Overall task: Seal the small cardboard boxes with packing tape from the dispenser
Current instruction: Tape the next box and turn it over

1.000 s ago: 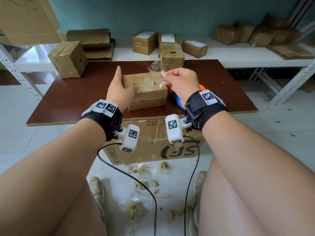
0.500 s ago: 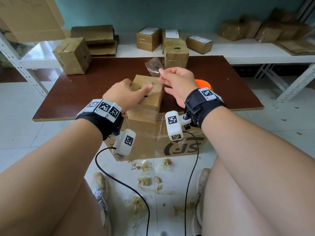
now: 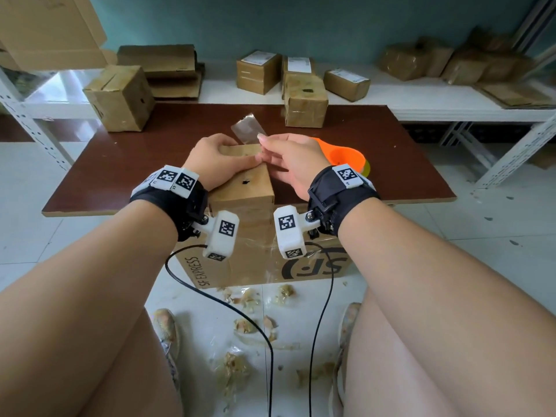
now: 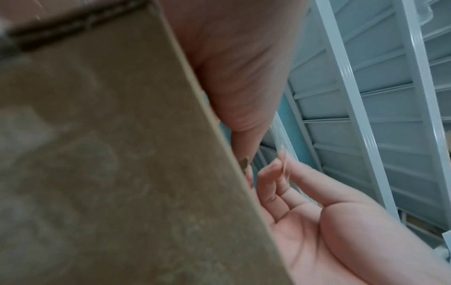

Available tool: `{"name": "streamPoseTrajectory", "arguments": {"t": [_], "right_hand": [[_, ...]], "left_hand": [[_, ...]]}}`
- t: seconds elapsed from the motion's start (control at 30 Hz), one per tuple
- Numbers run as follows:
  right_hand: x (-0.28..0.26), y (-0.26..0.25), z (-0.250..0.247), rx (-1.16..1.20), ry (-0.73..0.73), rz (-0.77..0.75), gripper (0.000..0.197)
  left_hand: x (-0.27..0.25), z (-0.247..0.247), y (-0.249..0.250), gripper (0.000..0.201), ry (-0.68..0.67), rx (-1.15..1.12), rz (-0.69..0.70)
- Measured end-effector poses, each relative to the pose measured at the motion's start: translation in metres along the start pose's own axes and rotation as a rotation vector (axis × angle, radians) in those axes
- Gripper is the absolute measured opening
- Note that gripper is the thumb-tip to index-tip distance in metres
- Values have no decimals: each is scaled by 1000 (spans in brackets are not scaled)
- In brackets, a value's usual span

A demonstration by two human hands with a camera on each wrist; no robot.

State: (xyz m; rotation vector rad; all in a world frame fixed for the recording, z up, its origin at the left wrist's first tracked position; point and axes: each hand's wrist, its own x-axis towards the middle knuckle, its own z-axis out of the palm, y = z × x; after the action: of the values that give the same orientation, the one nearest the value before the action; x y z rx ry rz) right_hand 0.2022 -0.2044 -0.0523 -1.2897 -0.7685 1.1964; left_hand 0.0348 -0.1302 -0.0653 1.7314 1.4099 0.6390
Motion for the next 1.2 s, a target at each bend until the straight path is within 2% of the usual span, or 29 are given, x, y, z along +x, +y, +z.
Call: {"name": "streamPoseTrajectory", "arguments": {"t": [0.07,0.27,0.4,0.57,0.77,1.07,1.2], "right_hand": [[1,1,1,-48,3,-19,15],[6,4,2,-196,16,-115,15],[10,6,5,-306,41,-178,16],[13,9,5,-451,84,-227,16],[15,8,8,-589,68,-227,6],[17,3,10,-725,66,-242,10],[16,1,12,-786,54,-245,10]], "left_hand": [[-2,3,2,65,-2,-104,-29],[-7,8,0,47,29,-309,-82],[-12,7,0,45,12,-420,-111],[-12,5,-1,38,1,-454,-162],[-7,4,-5,45,-13,-468,-186],[-8,5,-3,30,-3,-473,-194],[-10,5,0,33,3,-482,-204]]}}
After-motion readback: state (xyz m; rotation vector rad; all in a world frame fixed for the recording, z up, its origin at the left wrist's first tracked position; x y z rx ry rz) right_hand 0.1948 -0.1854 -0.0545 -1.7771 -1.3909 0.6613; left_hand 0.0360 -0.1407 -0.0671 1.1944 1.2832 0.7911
